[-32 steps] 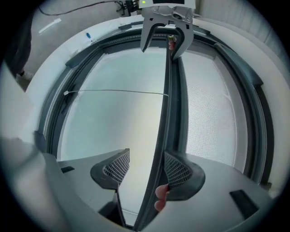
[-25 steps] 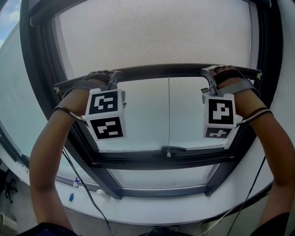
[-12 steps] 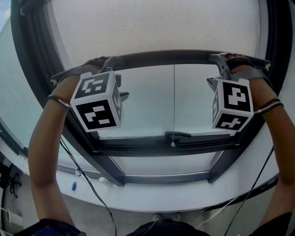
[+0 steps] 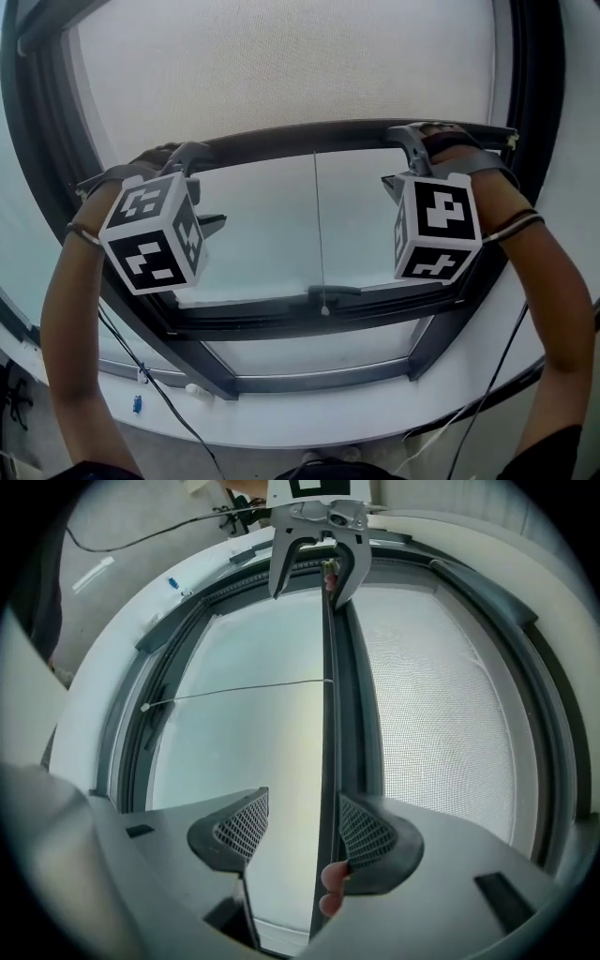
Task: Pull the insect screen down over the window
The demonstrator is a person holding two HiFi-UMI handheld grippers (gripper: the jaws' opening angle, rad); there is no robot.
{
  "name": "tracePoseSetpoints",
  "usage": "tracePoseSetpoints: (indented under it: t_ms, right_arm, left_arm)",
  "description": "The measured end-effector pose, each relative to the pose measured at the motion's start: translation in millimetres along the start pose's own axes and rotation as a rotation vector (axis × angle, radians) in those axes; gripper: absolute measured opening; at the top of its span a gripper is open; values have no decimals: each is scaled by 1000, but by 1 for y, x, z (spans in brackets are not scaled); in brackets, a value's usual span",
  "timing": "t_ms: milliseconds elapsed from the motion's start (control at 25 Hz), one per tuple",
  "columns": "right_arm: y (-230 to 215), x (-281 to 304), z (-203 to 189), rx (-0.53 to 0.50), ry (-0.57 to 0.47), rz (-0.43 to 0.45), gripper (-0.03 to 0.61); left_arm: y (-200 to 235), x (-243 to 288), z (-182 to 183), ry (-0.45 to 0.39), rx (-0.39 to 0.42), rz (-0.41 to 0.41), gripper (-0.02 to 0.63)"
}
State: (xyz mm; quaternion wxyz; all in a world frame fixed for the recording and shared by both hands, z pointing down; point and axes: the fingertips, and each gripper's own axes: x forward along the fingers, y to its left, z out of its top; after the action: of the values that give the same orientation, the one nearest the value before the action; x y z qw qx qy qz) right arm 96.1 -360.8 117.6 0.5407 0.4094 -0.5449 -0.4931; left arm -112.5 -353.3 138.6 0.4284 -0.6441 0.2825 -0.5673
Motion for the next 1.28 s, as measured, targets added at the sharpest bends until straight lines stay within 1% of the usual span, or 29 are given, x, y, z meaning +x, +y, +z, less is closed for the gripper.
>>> tracePoseSetpoints:
  t_ms: [120,240,280,400,560,760,920,1000,1080,1200,1280]
  right_arm:
    - [8,-2,2,40,-58,19,241]
    - [33,9,-6,24,-59,-33,241]
    - [39,13,-6,16,-56,-41,241]
    - [51,16,-2,-6,-49,4,241]
    - [52,13,3,-18,-44,42,241]
    - [51,14,6,11,-61,41,241]
    - [52,13,6,18,-54,19,241]
    - [53,12,6,24,-47,39,241]
    - [65,13,5,23,-41,86,241]
    - [106,21,6,22,-53,167,241]
    - [132,27,10,23,-67,193,241]
  left_arm:
    - [-8,-3,4,-17,-13,-10,334]
    - [-24,13,10,30,10,17,333]
    - [-30,18,9,42,12,11,333]
    - [-40,25,6,45,11,-31,333]
    - [-42,23,2,43,9,-42,333]
    - [-43,26,0,37,-18,-18,334]
    - [-43,27,1,22,-31,3,333]
    - [-43,27,2,18,-32,-2,333]
    - [-54,32,3,17,-32,-37,333]
    - [-89,52,5,14,-29,-100,333]
    - [-112,66,4,13,-29,-115,333]
